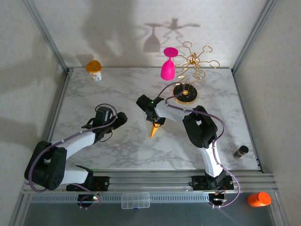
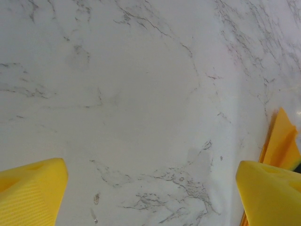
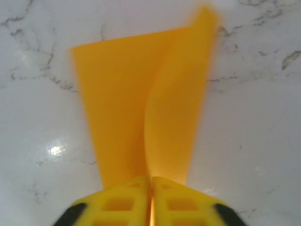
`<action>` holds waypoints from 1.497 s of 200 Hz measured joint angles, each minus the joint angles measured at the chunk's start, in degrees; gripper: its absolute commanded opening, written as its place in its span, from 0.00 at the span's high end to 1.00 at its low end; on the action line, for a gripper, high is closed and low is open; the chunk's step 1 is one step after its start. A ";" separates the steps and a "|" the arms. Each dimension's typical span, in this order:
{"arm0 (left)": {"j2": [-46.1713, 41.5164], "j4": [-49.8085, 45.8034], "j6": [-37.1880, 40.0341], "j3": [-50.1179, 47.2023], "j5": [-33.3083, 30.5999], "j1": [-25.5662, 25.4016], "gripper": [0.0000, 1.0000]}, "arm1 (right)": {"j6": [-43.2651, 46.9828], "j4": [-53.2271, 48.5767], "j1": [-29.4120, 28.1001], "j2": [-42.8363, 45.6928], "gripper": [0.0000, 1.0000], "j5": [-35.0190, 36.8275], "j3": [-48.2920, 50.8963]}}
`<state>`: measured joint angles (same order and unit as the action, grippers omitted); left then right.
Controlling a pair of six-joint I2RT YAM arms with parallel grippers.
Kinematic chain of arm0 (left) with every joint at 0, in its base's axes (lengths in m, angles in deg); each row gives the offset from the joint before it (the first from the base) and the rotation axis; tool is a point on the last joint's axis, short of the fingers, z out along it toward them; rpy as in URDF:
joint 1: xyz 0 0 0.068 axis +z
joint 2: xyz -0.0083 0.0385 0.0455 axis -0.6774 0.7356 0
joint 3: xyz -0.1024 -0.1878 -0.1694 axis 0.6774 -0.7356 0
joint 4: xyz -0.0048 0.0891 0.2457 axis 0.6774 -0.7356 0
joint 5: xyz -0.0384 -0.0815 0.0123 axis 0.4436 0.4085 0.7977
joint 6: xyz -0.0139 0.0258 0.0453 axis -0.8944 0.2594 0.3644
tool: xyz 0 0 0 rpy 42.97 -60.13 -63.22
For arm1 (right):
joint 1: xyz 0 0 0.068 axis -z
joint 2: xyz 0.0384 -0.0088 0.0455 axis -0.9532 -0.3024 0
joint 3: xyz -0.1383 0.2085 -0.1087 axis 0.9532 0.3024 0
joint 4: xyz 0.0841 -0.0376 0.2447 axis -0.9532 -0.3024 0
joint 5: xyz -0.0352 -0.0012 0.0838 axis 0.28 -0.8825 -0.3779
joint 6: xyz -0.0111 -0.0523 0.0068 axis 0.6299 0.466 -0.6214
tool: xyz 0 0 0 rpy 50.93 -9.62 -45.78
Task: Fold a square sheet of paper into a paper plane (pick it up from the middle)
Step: Turn over a paper plane at the top-center of the table.
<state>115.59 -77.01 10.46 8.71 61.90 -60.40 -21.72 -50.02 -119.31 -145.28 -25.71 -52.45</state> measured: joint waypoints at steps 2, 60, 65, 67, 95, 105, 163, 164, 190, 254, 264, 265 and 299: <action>0.00 0.00 0.00 0.00 -0.02 0.00 0.07 | 0.33 0.00 0.00 0.00 1.00 0.00 0.00; -1.36 -1.70 -0.02 0.07 -1.01 2.23 0.05 | 2.80 0.28 0.00 2.49 1.00 1.70 0.00; -1.79 -1.77 -0.04 0.07 -1.01 2.62 0.05 | 3.50 0.70 0.00 3.06 1.00 1.77 0.00; -1.99 -1.77 -0.04 0.07 -0.96 2.84 0.05 | 3.85 0.94 0.00 3.32 1.00 1.77 0.00; -4.92 -1.62 -0.33 0.07 0.26 5.75 0.05 | 9.88 8.90 0.00 9.29 1.00 -0.28 2.51; -5.64 -1.25 -0.61 0.07 1.16 6.54 0.05 | 12.13 13.42 0.07 12.09 1.00 -2.36 4.74; -5.90 6.73 -3.96 -1.84 11.87 7.37 0.06 | 19.61 40.37 3.28 18.45 1.00 -22.34 20.61; -5.86 7.06 -4.04 -1.95 12.17 7.34 0.06 | 19.65 40.61 3.30 18.45 1.00 -22.53 20.81; -3.76 10.67 -5.46 -3.06 16.22 6.23 0.09 | 19.85 49.24 4.46 18.43 1.00 -29.81 26.95; 6.86 15.39 -8.24 -2.08 19.54 -0.66 0.42 | 17.29 64.48 6.56 17.99 1.00 -40.44 38.21; 8.55 15.80 -8.48 -1.57 19.91 -1.33 0.42 | 17.03 65.46 6.67 17.90 1.00 -41.03 39.01; 8.63 15.85 -8.46 -1.55 19.91 -1.36 0.42 | 16.98 65.64 6.67 17.88 1.00 -41.13 39.10; 10.84 17.11 -9.11 0.39 20.35 -2.93 0.43 | 16.57 67.34 6.64 17.42 1.00 -42.21 40.09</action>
<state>126.43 -59.90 1.34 9.11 82.25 -63.33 -5.15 17.32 -112.67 -127.86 -67.92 -12.36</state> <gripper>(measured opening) 0.584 0.060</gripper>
